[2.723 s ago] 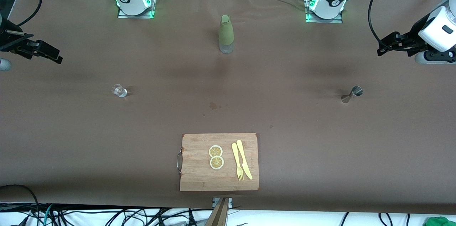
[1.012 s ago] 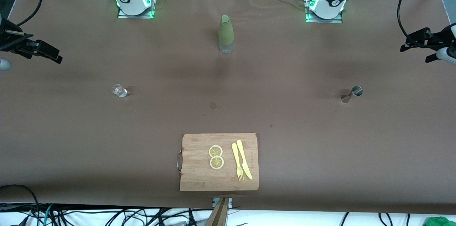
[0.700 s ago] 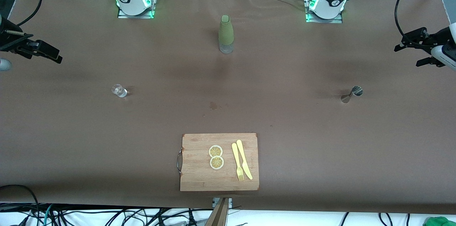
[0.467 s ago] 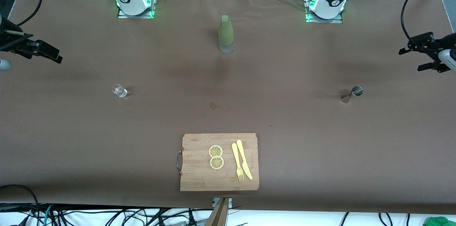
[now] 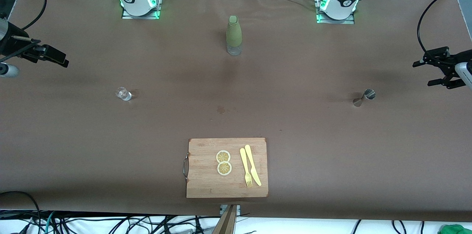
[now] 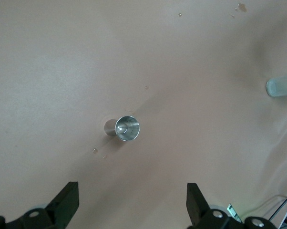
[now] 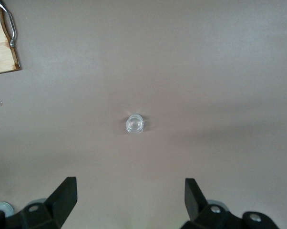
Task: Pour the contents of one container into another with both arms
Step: 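Move the right gripper toward the glass beaker while the left gripper approaches the steel jigger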
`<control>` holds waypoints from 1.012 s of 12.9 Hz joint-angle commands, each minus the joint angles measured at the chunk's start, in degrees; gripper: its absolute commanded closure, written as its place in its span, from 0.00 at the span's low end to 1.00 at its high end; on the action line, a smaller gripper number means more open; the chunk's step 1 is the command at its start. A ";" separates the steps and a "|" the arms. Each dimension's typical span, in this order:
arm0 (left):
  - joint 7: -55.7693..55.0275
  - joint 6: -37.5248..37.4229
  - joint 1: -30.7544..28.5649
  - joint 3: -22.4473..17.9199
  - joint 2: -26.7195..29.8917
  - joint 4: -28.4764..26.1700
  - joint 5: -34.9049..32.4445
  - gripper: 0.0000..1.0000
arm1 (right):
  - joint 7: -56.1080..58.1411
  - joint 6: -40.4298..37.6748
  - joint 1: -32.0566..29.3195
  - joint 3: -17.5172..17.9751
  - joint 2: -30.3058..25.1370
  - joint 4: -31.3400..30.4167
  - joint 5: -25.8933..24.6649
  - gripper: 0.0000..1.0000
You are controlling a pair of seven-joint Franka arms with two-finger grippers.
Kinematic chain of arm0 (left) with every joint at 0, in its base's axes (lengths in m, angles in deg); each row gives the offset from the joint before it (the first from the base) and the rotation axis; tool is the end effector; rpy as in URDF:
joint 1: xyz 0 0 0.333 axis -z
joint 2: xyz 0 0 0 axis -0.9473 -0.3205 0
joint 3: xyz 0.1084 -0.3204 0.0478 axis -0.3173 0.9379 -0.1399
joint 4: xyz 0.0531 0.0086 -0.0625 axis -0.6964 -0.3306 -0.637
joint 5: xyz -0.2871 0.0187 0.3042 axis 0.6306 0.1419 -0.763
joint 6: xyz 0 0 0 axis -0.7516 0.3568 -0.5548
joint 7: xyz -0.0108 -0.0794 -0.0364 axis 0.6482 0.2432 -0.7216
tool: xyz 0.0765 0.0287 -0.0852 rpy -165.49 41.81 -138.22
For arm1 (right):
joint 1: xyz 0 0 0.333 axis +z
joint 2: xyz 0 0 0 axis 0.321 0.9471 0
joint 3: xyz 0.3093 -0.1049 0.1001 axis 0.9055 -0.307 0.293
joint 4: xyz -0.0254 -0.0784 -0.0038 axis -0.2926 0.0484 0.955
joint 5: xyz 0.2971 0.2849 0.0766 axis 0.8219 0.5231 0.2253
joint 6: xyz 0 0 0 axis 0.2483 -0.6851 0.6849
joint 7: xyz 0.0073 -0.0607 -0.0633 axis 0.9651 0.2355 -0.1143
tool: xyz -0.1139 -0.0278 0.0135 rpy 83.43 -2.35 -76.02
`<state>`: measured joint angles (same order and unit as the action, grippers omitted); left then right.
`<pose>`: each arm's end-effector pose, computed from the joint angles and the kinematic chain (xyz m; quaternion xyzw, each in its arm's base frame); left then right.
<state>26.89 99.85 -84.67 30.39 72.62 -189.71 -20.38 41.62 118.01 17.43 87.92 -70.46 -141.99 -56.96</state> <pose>0.5683 0.1942 0.4517 0.9254 -0.3093 0.0004 0.2188 0.5929 -0.0071 0.5930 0.9971 -0.0677 -0.0351 0.0035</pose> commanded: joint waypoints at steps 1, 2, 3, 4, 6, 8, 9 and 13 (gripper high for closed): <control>5.61 -0.07 -2.10 -0.20 -1.29 0.91 2.50 0.01 | 2.67 -0.45 0.06 0.12 -0.48 -0.30 0.21 0.00; 7.81 0.01 -2.11 -0.20 -2.25 0.83 4.51 0.01 | 4.60 -0.45 0.06 0.12 -0.48 -0.39 0.12 0.00; 9.83 0.19 -2.19 -0.20 -2.87 0.91 5.05 0.01 | 6.44 -0.45 0.06 0.12 -0.40 -0.30 0.03 0.00; 12.63 0.63 -2.28 -0.20 -3.83 0.91 6.19 0.01 | 8.64 -0.45 0.06 0.12 -0.39 -0.39 0.03 0.00; 19.31 0.72 -3.42 -0.20 -6.46 0.91 8.91 0.01 | 14.43 -0.45 -0.03 0.12 -0.22 -0.47 -0.06 0.00; 24.15 0.72 -4.04 -0.20 -9.19 0.65 12.42 0.01 | 20.58 -0.45 -0.11 0.03 -0.22 -0.48 -0.14 0.00; 26.79 0.72 -4.04 -0.20 -10.34 0.83 14.00 0.01 | 23.66 -0.53 -0.29 -0.06 0.30 -0.48 -0.15 0.00; 39.87 0.54 -4.22 -1.51 -14.73 0.83 18.06 0.01 | 37.89 -3.61 -1.17 -0.41 1.88 -0.39 0.38 0.00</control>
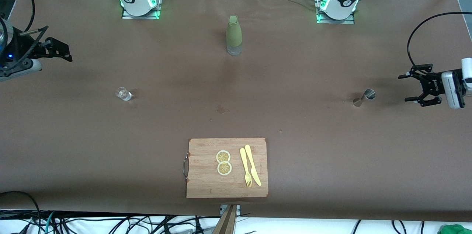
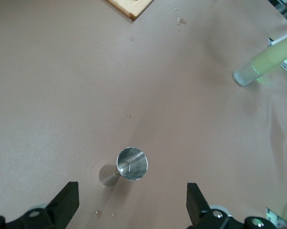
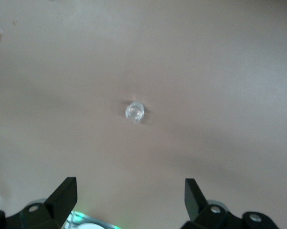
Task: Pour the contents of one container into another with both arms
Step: 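Move the right gripper toward the glass beaker while the left gripper approaches the steel jigger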
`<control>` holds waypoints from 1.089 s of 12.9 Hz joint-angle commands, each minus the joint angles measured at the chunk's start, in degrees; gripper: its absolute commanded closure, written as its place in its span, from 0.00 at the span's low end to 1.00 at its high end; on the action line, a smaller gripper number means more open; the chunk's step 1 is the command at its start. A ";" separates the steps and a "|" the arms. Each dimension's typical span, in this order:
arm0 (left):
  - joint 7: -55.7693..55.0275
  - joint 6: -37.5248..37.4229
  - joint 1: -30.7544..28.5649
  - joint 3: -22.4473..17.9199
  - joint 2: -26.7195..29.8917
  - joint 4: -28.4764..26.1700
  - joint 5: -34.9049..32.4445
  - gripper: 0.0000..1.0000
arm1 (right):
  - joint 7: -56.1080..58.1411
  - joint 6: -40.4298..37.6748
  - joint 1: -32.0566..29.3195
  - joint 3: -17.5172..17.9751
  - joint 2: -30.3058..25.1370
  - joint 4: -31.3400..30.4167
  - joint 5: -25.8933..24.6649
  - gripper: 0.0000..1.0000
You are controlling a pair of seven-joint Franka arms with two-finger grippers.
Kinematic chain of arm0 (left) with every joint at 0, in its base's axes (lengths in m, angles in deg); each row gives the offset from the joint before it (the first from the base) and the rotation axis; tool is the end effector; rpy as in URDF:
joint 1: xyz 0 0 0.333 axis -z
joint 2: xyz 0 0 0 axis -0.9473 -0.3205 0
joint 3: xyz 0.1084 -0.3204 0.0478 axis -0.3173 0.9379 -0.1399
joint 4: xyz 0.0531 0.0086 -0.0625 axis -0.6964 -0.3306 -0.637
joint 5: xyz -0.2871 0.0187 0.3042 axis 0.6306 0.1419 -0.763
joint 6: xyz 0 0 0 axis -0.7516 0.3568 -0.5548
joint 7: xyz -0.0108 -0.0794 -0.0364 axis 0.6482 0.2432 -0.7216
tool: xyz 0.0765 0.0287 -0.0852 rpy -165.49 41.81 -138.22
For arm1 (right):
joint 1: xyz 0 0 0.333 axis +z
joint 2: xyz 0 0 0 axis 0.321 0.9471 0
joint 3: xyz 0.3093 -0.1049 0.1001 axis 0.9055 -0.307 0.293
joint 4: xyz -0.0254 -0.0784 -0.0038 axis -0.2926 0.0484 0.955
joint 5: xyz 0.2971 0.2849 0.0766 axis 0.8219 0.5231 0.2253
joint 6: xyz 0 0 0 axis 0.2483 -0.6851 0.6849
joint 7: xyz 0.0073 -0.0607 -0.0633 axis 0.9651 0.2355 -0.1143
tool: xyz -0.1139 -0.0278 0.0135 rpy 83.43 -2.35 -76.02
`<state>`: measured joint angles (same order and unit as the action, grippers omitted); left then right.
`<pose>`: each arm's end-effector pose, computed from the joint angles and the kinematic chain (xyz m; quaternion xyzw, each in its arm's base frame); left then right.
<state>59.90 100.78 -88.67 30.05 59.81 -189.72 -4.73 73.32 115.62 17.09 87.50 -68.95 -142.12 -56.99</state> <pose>0.5841 0.2205 0.3266 0.8201 -0.4502 0.1190 0.3326 0.5939 -0.0150 0.5731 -0.9772 -0.2003 0.0690 0.0139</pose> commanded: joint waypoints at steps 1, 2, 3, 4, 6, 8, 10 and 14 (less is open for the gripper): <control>10.12 -0.38 -0.22 -1.69 -3.32 0.83 3.54 0.01 | 9.89 -1.40 -1.43 -0.16 0.81 -0.26 0.68 0.00; 14.07 -0.38 -0.22 -2.83 -5.16 0.83 5.72 0.01 | 14.01 -1.48 -1.88 -0.34 1.25 -0.26 0.94 0.00; 18.37 -0.47 -0.22 -3.45 -6.92 0.83 7.92 0.01 | 19.02 -1.49 -2.05 -1.21 2.21 -0.17 2.60 0.00; 22.59 -0.56 -0.22 -3.54 -8.77 0.83 10.55 0.01 | 24.20 -1.49 -2.58 -2.78 3.00 -0.26 6.09 0.00; 27.01 -1.35 -0.22 -4.16 -10.28 0.48 12.60 0.01 | 32.39 -1.57 -4.07 -4.90 5.72 -0.26 11.90 0.00; 29.03 -3.10 -1.01 -4.16 -11.85 0.83 13.04 0.01 | 38.55 -1.57 -6.70 -5.00 7.57 -0.26 15.96 0.00; 35.08 -3.90 -1.19 -4.25 -14.05 0.83 15.49 0.01 | 43.74 -1.57 -8.81 -5.00 9.77 -0.26 19.38 0.00; 43.71 -6.53 -1.01 -6.18 -17.92 1.36 18.92 0.01 | 55.87 -2.19 -13.04 -5.09 15.39 -0.26 27.38 0.00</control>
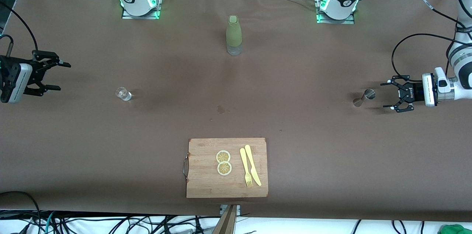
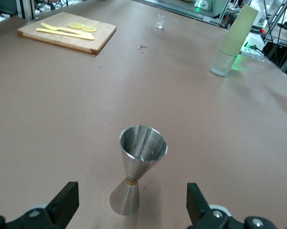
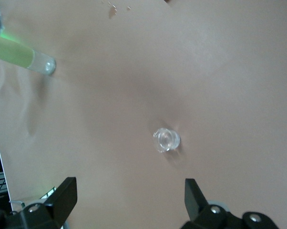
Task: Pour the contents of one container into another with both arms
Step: 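Move the right gripper toward the glass beaker while the left gripper approaches the steel jigger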
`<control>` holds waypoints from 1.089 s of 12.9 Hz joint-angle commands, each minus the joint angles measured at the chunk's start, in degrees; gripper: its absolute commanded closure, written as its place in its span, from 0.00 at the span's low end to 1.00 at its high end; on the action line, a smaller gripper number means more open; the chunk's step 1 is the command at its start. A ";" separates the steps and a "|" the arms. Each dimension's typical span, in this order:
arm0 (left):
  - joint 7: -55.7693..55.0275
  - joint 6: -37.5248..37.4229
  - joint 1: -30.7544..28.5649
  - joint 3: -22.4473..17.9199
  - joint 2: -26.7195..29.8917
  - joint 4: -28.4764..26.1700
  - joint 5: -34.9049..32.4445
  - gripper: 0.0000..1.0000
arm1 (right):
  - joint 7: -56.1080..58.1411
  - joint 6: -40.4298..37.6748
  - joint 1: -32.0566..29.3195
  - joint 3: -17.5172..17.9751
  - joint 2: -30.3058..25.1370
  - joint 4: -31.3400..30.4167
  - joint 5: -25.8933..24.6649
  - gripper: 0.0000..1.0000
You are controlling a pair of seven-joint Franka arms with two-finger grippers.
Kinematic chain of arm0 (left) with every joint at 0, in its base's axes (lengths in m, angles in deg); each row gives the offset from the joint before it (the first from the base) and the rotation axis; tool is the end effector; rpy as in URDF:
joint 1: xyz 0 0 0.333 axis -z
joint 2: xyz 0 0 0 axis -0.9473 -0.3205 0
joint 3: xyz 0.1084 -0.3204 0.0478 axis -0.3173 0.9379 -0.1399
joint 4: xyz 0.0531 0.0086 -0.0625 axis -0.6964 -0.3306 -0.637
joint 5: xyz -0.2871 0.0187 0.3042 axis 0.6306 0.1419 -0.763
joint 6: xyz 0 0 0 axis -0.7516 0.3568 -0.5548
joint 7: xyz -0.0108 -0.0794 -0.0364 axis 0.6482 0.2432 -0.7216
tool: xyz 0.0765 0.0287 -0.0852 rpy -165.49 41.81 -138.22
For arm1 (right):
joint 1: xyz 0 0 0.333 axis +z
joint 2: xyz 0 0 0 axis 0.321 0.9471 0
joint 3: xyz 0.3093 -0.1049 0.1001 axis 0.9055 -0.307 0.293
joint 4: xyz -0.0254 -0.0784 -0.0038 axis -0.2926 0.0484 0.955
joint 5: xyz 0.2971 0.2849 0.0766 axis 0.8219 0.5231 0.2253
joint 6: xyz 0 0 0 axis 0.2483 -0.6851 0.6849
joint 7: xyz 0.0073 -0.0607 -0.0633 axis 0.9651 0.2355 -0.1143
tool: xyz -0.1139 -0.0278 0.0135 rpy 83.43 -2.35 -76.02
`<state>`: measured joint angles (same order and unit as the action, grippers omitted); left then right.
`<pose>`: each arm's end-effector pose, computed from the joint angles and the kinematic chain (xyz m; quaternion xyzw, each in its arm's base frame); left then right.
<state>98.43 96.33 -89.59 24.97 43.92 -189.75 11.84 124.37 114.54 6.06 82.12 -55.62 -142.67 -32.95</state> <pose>0.5582 0.2459 0.1730 0.6799 -0.5459 0.2904 0.3943 0.6184 -0.1414 0.4337 -0.8577 -0.4360 -0.0051 0.2724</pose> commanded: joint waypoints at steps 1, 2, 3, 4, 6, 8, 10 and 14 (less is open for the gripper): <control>6.93 -2.43 -0.09 -1.10 -2.73 1.56 2.45 0.01 | 7.11 -1.20 -2.80 0.37 3.21 0.29 4.32 0.00; 8.34 -3.22 -0.09 -1.10 -3.87 1.57 3.67 0.01 | 10.26 -1.20 -3.76 0.37 5.14 0.29 6.07 0.00; 9.31 -3.75 0.09 -1.19 -4.84 1.57 5.07 0.00 | 13.95 -1.46 -4.38 0.37 7.07 0.29 8.52 0.00; 10.37 -3.93 0.26 -1.10 -5.28 1.57 5.43 0.00 | 16.94 -2.16 -5.17 0.37 8.92 0.29 10.89 0.00; 11.86 -3.93 0.88 -1.10 -6.16 1.57 6.13 0.00 | 22.57 -2.87 -6.32 0.37 12.70 0.29 14.94 0.00; 14.94 -3.93 1.23 -1.10 -7.57 1.65 6.66 0.00 | 30.11 -2.79 -6.67 0.37 16.12 0.20 17.67 0.00; 16.78 -3.93 1.93 -1.10 -8.80 1.65 8.24 0.00 | 38.82 -2.52 -7.11 0.29 19.99 0.20 20.92 0.00; 18.38 -4.10 3.78 -0.93 -10.65 1.65 10.71 0.00 | 50.34 -1.38 -7.90 0.20 24.92 0.20 25.06 0.00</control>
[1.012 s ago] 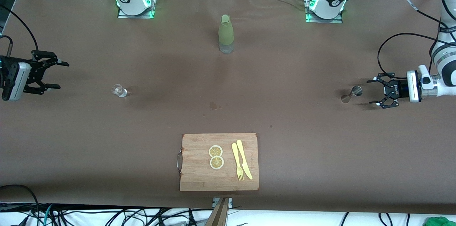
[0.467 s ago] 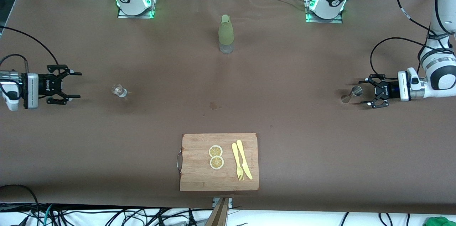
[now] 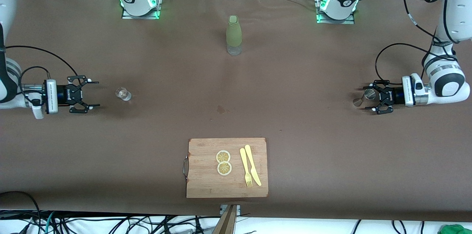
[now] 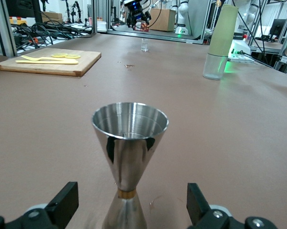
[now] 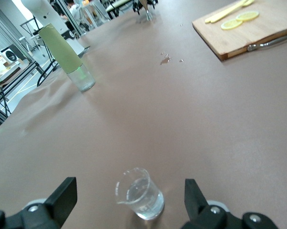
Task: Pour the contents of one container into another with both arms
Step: 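Move the right gripper toward the glass beaker while the left gripper approaches the steel jigger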
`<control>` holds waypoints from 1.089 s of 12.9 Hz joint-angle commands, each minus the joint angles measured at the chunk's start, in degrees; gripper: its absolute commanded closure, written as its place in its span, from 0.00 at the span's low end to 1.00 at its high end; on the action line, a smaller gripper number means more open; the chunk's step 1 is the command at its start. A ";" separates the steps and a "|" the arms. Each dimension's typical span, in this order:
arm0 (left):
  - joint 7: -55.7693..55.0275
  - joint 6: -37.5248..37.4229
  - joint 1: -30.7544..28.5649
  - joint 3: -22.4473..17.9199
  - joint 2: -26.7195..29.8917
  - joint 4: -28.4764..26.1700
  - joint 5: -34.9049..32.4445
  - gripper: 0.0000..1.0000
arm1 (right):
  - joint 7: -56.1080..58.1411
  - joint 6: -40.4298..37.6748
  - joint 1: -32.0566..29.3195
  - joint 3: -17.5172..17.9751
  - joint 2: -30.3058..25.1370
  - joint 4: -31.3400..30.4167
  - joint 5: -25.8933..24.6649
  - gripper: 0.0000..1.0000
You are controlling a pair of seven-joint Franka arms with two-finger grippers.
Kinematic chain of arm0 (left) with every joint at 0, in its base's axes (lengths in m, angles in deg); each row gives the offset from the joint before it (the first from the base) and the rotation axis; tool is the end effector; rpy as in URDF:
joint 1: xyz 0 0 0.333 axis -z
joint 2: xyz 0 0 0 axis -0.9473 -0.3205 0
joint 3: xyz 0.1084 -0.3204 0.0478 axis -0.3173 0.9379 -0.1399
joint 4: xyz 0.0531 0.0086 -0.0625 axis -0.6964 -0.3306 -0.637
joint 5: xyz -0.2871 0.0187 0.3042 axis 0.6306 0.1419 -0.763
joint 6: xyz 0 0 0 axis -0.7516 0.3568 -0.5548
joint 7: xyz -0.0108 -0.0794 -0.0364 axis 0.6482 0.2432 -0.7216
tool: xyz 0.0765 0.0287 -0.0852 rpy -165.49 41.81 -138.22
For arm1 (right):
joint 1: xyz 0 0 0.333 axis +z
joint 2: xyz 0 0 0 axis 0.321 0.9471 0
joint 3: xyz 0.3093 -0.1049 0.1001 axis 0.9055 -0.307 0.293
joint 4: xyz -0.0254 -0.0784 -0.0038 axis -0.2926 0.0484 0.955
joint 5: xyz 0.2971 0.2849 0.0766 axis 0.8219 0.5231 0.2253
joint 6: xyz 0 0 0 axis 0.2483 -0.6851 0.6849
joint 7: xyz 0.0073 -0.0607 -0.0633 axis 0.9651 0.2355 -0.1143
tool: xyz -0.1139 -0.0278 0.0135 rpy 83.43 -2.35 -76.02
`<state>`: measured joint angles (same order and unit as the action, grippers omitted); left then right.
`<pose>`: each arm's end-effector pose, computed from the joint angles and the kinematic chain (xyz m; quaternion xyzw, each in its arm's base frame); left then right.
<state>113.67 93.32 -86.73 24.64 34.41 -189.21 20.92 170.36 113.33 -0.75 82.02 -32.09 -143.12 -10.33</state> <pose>0.5533 0.2018 0.0872 0.6056 -0.5665 0.3689 0.4199 0.6141 -0.1780 0.1876 -0.6687 -0.5451 -0.2171 0.4567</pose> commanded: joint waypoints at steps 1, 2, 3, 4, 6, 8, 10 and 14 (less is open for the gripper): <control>3.14 -1.53 1.18 -0.60 -1.57 1.20 2.67 0.00 | 6.21 1.05 -1.27 0.39 2.10 0.56 3.14 0.00; 3.14 -2.49 1.27 -0.60 -2.10 1.37 3.12 0.01 | 9.18 1.33 -1.88 0.31 3.76 0.65 5.06 0.00; 3.14 -3.37 1.27 -0.60 -2.45 2.24 3.12 0.03 | 12.35 1.33 -2.06 0.31 5.34 0.30 6.91 0.00; 3.14 -4.42 1.27 -0.60 -2.89 2.77 3.21 0.10 | 14.81 2.02 -2.15 0.31 5.97 -0.57 8.06 0.00; 3.05 -5.31 1.27 -0.60 -3.60 3.22 3.21 0.24 | 17.55 3.70 -2.50 0.39 5.36 -3.38 8.60 0.00; 3.05 -5.75 1.27 -0.60 -4.04 3.83 3.21 0.38 | 20.97 5.27 -2.59 0.39 3.61 -7.50 8.69 0.00; 2.96 -6.71 1.27 -0.69 -4.65 4.10 3.30 0.60 | 24.58 8.00 -2.59 0.48 1.24 -11.55 9.83 0.00; 2.79 -8.73 1.27 -0.69 -5.62 5.59 4.17 1.00 | 26.35 10.12 -2.06 0.74 -0.62 -14.82 9.83 0.00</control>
<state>114.69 86.86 -85.71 24.63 30.55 -185.57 22.63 195.09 121.67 -2.67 82.17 -29.87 -154.21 -1.61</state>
